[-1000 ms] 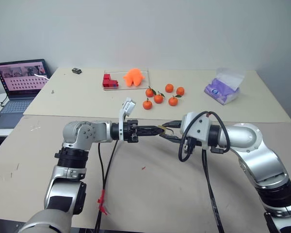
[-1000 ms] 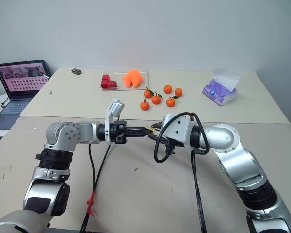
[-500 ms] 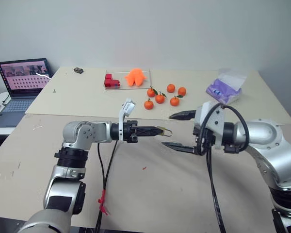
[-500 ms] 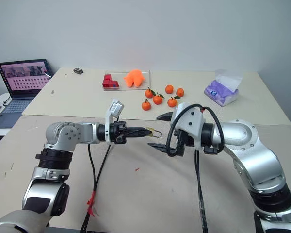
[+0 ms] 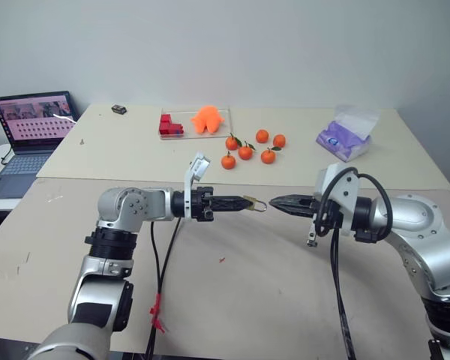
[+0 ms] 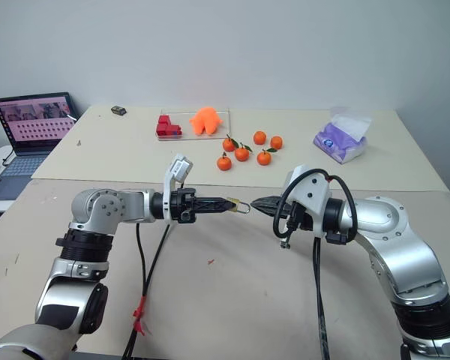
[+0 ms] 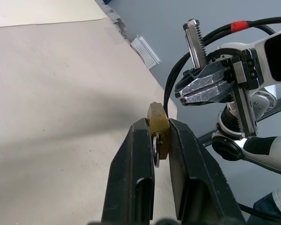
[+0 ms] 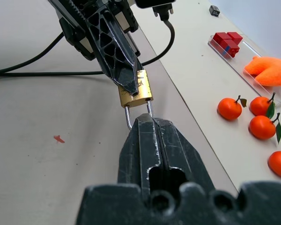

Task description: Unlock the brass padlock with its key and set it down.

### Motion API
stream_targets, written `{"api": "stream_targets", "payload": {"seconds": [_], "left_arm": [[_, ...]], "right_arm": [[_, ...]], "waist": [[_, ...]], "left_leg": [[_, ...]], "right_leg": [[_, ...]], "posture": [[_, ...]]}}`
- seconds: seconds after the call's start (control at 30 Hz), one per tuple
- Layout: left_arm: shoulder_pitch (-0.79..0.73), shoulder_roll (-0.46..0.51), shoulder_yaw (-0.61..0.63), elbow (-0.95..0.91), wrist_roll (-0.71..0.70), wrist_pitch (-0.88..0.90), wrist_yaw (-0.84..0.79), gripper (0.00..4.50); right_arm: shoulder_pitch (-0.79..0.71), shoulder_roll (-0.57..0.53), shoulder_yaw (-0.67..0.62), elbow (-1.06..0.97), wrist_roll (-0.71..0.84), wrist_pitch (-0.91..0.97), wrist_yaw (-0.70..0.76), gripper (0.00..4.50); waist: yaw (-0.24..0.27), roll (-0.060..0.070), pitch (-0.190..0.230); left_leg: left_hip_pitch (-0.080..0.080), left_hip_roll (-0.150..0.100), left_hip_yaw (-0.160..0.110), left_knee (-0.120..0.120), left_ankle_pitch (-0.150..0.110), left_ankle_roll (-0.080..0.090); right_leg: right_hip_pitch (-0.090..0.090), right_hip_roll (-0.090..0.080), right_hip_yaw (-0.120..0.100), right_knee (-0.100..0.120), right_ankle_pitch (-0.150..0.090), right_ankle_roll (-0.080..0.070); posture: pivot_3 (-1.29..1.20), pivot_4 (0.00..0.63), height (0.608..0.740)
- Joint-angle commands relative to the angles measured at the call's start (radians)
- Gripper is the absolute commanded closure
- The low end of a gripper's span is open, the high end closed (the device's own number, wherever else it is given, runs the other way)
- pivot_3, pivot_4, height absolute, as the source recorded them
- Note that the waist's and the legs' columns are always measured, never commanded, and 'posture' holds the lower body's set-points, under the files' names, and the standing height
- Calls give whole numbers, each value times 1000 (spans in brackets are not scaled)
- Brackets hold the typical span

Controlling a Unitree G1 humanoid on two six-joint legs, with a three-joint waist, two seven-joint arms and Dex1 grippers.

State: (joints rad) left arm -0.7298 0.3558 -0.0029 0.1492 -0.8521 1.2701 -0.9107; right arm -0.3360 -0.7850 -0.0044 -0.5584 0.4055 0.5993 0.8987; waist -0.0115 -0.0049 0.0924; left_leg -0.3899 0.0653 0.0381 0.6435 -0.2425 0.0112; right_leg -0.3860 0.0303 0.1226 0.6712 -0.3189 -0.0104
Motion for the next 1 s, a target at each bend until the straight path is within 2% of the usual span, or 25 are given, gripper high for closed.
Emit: {"api": "stream_targets", "payload": {"seconds": [0.03,0.43,1.0], "left_arm": [[1,-12,9,-47,-24,7,3,4476],[6,-32,7,-77,-37,25,23,4476],[17,-4,45,-119,-72,56,52,4476]], "right_arm": [[-36,-1,18,-24,-1,-7,-8,4475],[-78,-7,55,-25,-8,13,-40,4475],[-91,-20,57,27,-25,-40,20,4475]], "waist": [[0,0,0],[0,0,0],[0,0,0]], "left_leg": [[0,0,0,0,0,0],[0,0,0,0,0,0],[0,0,0,0,0,0]], "right_leg": [[0,0,0,0,0,0],[0,0,0,0,0,0],[0,0,0,0,0,0]], "posture": [[0,150,673],[0,150,673],[0,150,673]]}}
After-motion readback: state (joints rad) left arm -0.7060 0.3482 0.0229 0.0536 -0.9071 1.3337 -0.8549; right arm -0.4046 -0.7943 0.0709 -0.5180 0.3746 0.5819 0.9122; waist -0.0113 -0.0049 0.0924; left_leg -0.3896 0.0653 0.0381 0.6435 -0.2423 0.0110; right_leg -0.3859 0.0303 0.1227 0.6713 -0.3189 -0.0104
